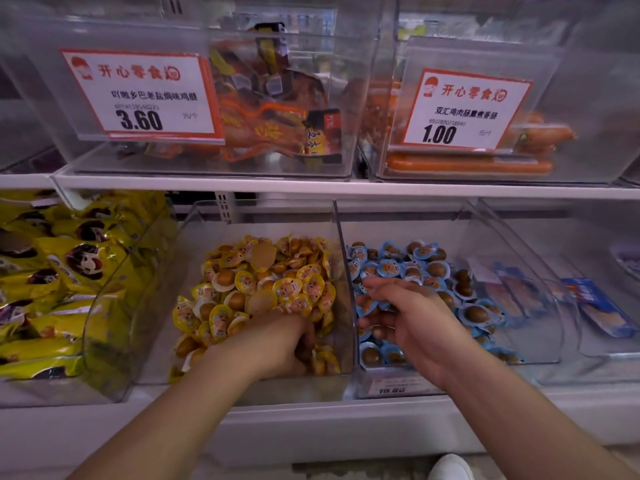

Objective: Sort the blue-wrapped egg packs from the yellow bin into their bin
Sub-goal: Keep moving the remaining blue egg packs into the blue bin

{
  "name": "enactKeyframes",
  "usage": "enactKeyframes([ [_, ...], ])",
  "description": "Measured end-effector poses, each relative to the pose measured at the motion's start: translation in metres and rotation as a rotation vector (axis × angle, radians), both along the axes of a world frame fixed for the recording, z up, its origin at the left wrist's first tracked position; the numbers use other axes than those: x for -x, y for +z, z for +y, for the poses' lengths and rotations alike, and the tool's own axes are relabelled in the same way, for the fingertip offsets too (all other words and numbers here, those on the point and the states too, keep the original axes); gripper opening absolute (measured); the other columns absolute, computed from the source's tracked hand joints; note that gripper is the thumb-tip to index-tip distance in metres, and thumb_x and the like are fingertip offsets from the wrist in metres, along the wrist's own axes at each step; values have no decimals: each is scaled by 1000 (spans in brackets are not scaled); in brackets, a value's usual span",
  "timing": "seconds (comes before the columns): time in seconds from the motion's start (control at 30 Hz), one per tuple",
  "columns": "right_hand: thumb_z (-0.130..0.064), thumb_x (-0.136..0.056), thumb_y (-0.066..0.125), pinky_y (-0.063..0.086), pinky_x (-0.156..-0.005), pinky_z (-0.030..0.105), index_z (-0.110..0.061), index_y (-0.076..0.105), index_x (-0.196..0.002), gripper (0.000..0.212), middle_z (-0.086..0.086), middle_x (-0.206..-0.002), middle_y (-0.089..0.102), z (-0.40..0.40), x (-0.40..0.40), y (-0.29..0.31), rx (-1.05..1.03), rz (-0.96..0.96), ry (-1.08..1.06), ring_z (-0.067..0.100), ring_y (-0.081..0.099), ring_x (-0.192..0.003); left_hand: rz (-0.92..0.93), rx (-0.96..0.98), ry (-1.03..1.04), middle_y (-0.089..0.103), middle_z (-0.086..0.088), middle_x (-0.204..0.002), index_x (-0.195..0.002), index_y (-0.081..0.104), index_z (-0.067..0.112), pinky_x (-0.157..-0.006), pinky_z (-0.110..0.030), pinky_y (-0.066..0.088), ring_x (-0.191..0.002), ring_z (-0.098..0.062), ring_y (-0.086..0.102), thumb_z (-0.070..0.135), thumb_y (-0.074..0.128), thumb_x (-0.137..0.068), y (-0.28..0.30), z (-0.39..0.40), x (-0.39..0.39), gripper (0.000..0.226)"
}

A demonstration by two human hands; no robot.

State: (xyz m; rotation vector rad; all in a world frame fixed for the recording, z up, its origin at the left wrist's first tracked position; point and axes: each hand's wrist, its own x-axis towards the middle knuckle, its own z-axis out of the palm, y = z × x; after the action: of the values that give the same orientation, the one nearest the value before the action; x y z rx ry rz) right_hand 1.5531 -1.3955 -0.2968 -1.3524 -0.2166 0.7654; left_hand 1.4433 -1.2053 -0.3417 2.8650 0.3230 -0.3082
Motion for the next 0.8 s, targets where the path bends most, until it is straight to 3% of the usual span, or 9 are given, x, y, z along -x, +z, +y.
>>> enactKeyframes([
  [0.1,-7,-93,58,48,-51,27,-6,69,-111,21,11,-88,74,0,-3,2,-21,-22,0,26,69,-66,-210,210,178,66,16,-84,-100,67,35,-73,-28,55,-82,-4,63,41,73,-75,16,8,9,26],
  [0.17,-7,-94,57,48,-50,28,-5,68,-113,22,12,-89,74,-1,-6,4,-23,-41,-7,26,69,-67,-439,496,308,70,16,-87,-100,69,39,-76,-24,56,-84,-2,66,40,77,-80,34,6,13,22],
  [0.23,-11,-95,58,47,-51,29,-5,67,-116,24,14,-90,73,-1,-5,6,-37,-20,-1,27,68,-68,-677,608,304,71,20,-93,-104,67,45,-76,-22,55,-87,0,66,43,77,-80,53,-7,12,26],
  [0.33,-33,-95,59,45,-58,33,-8,68,-113,32,15,-96,69,-6,0,13,-166,90,127,24,65,-72,-817,499,136,65,30,-108,-115,62,50,-88,-22,50,-102,6,61,45,77,-78,68,-47,2,41],
  [0.47,-46,-90,63,41,-50,27,-16,74,-108,36,11,-101,64,-20,0,19,-220,67,144,14,60,-66,-789,233,-8,63,15,-131,-135,58,38,-104,-33,38,-123,-6,46,51,57,-89,60,-85,-22,48],
  [0.53,-38,-87,68,39,-47,26,-12,73,-111,35,14,-100,67,-28,-9,21,-145,18,31,16,62,-63,-683,106,-21,43,6,-154,-150,36,38,-114,-36,24,-142,-9,24,67,34,-94,50,-92,-29,63],
  [0.6,-29,-93,66,46,-51,31,-7,71,-113,30,14,-99,72,-41,-24,24,-82,-45,-54,25,70,-71,-625,152,-46,16,14,-163,-157,9,41,-121,-30,9,-150,-4,2,78,17,-90,43,-90,-32,77],
  [0.7,-28,-91,66,55,-81,43,-16,78,-101,19,5,-104,77,-72,-55,32,205,-340,-142,26,71,-98,-790,326,71,29,29,-149,-150,32,40,-117,-25,18,-144,4,19,65,32,-97,46,-74,-29,59],
  [0.8,-31,-86,62,52,-93,43,-16,78,-100,25,0,-101,78,-95,-76,30,314,-374,-115,18,71,-103,-921,439,233,54,30,-125,-126,59,38,-104,-23,38,-122,8,47,51,43,-98,50,-50,-18,34],
])
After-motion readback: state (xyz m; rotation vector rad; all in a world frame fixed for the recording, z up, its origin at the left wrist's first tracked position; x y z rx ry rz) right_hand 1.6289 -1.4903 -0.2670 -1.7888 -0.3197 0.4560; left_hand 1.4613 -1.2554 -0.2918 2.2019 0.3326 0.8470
